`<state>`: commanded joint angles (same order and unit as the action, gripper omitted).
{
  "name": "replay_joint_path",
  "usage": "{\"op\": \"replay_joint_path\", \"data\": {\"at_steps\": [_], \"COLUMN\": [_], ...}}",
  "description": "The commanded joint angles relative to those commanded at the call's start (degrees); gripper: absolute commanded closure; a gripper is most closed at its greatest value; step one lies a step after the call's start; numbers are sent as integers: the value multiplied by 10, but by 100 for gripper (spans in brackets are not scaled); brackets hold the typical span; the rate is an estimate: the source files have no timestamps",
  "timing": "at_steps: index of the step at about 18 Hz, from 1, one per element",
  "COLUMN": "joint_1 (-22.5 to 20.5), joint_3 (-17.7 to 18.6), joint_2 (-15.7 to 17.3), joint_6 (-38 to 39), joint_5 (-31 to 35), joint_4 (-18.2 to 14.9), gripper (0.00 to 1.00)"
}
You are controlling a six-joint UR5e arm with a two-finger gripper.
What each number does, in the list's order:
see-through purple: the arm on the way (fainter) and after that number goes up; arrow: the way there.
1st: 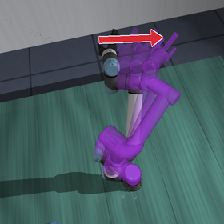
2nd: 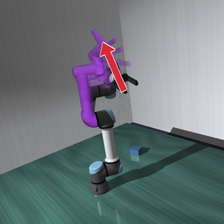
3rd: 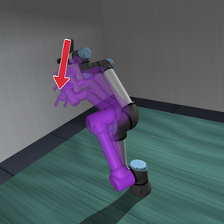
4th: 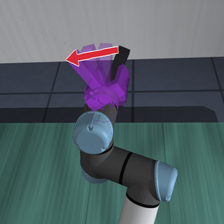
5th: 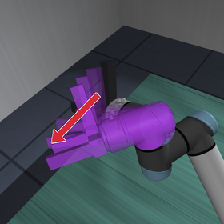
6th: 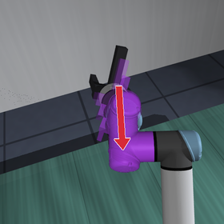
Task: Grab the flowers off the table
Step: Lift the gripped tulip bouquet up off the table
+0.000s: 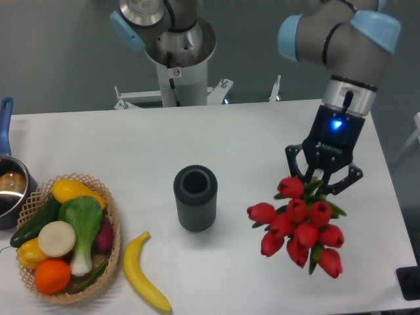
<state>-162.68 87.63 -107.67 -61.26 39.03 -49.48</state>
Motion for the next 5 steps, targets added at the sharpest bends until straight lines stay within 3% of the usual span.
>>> {"op": "replay_joint_path", "data": {"at_steps": [5], "joint_1": [0], "joint_3": [5], "joint_2": [2], "joint_6": [0], "joint_5": [-10], "joint_4": [1], "gripper": [75]}}
